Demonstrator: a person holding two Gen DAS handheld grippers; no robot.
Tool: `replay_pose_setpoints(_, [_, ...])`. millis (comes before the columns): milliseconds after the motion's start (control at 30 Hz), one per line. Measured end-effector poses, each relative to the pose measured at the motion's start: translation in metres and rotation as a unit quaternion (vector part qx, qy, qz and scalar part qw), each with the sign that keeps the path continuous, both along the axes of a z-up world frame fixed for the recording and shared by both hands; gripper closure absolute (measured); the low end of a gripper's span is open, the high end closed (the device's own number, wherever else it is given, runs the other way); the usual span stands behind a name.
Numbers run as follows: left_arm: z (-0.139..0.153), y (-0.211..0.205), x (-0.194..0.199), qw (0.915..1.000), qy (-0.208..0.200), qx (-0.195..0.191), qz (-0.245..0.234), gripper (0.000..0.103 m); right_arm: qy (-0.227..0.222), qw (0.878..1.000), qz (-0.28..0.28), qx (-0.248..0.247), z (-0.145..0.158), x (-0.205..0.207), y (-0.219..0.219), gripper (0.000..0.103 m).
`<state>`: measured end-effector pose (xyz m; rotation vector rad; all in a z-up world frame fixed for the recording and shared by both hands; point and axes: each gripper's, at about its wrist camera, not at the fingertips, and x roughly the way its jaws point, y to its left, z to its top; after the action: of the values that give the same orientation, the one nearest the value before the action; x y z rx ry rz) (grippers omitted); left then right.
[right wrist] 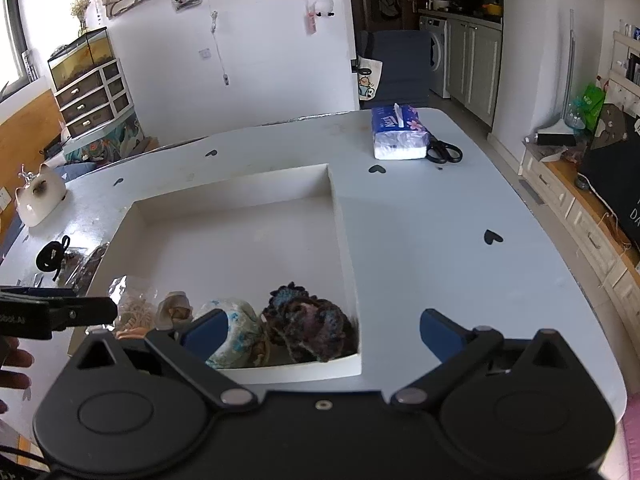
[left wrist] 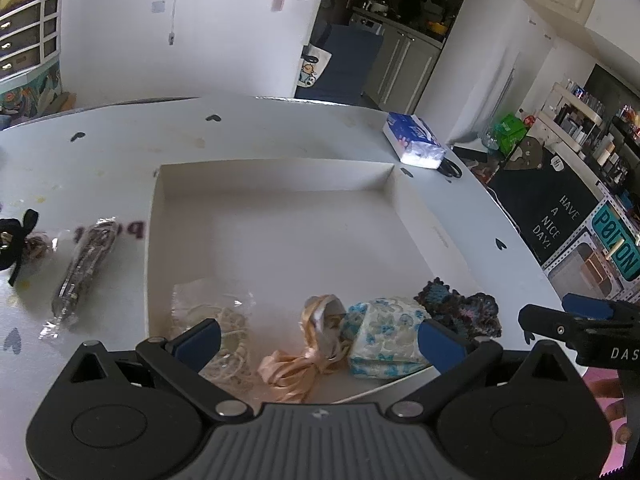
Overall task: Organize soft objects
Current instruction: 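Open both tools to release the pouch and scrunchie into the tray, then withdraw both tools from the tray toward the items on the table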
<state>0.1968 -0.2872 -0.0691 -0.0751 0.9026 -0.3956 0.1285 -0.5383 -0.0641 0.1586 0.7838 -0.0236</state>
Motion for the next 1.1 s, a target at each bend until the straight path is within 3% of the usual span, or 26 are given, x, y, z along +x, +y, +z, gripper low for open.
replay_pose_setpoints(400, [0.003, 0.054, 0.005, 0.9997, -0.005, -0.003, 0.023, 0.0, 0.004, 1.0, -0.006, 0.001, 0.002, 0.008, 0.046, 0.0])
replay_pose_setpoints(733, [0.012, 0.13, 0.022, 0.999, -0.012, 0.008, 0.044, 0.0, -0.001, 1.0, -0.007, 0.007, 0.007, 0.029, 0.116, 0.0])
replay_pose_setpoints(1100, [0.016, 0.225, 0.048, 0.9959, -0.017, 0.014, 0.087, 0.0, -0.011, 1.0, 0.028, 0.008, 0.012, 0.064, 0.207, 0.0])
